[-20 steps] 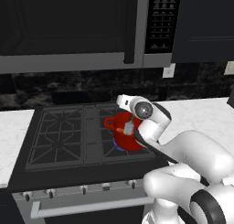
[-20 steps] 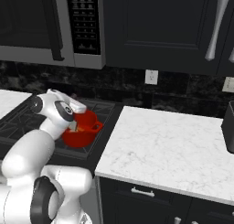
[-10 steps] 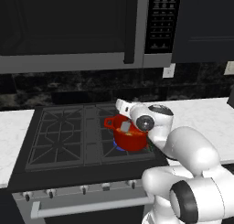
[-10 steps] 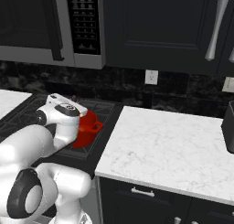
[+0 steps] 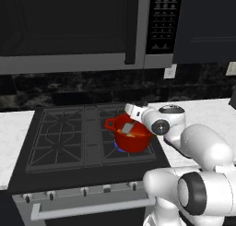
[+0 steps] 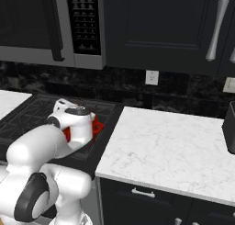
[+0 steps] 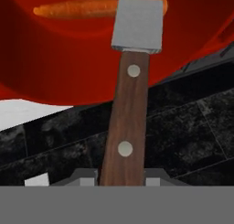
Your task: Put the potato and carrot in the pot. Retrieve the spatula and lightly stir the vegetables in the pot.
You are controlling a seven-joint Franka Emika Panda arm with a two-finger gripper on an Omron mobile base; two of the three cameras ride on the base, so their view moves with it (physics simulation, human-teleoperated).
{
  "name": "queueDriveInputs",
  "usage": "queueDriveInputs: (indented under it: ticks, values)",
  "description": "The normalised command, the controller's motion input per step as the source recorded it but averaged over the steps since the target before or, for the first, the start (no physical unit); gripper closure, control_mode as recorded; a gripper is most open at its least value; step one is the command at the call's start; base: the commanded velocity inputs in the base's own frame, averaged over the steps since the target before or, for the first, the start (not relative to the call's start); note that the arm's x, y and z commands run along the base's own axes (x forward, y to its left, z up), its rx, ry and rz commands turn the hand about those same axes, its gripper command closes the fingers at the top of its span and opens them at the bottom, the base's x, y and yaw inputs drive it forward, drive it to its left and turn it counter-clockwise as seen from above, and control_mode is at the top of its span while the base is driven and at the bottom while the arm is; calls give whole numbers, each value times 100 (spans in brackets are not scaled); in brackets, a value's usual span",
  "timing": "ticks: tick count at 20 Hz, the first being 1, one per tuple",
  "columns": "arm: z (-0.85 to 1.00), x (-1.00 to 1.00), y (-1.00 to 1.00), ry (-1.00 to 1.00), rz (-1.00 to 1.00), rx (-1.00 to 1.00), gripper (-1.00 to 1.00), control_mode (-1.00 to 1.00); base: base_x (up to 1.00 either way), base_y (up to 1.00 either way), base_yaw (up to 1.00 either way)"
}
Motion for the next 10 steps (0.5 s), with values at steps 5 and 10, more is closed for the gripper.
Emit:
queueDriveInputs:
  ticks: [5,10]
  values:
    - [3,-27,-1,21,0,0,100,-100,0,0,0]
    - [7,-39,-4,19,0,0,100,-100,0,0,0]
